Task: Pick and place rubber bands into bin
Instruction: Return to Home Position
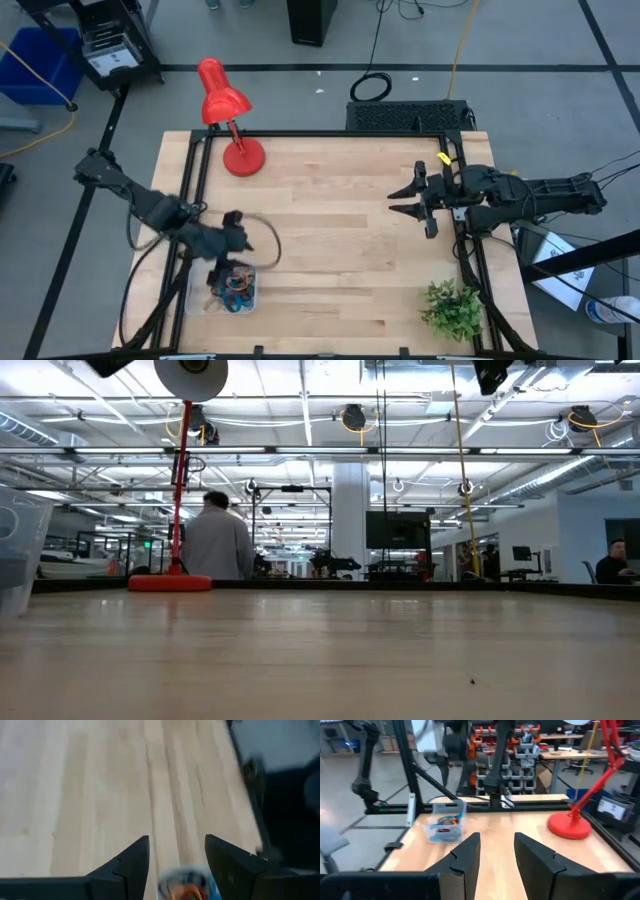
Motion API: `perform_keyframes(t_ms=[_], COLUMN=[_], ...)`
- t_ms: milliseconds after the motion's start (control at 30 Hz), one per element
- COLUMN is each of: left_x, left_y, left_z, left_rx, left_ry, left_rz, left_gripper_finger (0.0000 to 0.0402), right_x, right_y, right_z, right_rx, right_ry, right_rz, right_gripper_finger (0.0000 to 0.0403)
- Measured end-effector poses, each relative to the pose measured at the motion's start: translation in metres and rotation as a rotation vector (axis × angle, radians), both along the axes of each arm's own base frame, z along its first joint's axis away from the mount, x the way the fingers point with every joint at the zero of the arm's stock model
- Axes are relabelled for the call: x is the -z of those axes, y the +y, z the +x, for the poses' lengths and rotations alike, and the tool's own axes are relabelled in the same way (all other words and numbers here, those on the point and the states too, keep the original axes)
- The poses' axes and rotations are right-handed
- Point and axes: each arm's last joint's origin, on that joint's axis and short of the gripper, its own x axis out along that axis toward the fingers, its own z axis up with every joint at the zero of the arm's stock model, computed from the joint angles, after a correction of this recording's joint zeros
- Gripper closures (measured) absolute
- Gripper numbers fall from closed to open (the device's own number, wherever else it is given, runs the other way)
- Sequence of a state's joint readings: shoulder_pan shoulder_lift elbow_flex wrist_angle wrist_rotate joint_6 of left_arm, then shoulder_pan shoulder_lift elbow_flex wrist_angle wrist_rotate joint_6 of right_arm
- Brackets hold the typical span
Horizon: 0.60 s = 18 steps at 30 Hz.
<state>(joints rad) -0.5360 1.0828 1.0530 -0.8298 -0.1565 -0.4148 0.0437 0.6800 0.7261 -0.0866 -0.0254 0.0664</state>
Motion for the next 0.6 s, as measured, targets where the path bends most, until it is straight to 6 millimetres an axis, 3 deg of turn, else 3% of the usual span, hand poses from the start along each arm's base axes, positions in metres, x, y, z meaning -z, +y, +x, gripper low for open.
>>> perform_keyframes(t_ms=[167, 300, 467, 600], left_x=[-0.03, -0.038, -0.02, 0.001], left_y=[0.022, 0.04, 0.059, 0.068], left_z=[-0.01, -0.025, -0.046, -0.06], left_rx=[0.118, 0.146, 0.08, 0.063], left_ry=[-0.23, -0.353, -0.396, -0.476], left_rz=[-0.058, -0.069, -0.066, -0.081], left_gripper_finger=[0.0201, 0.0201, 0.0201, 0.0201], right_x=[0.001, -0.003, -0.003, 0.016], right_y=[-0.006, -0.008, -0.01, -0.012], right_z=[-0.001, -0.01, -0.022, -0.026], right_rx=[0.026, -0.04, -0.07, -0.049], right_ry=[-0.005, -0.039, -0.028, -0.042], right_rz=[-0.072, -0.089, -0.095, -0.071], right_gripper_finger=[0.0289, 0.0289, 0.0289, 0.0289])
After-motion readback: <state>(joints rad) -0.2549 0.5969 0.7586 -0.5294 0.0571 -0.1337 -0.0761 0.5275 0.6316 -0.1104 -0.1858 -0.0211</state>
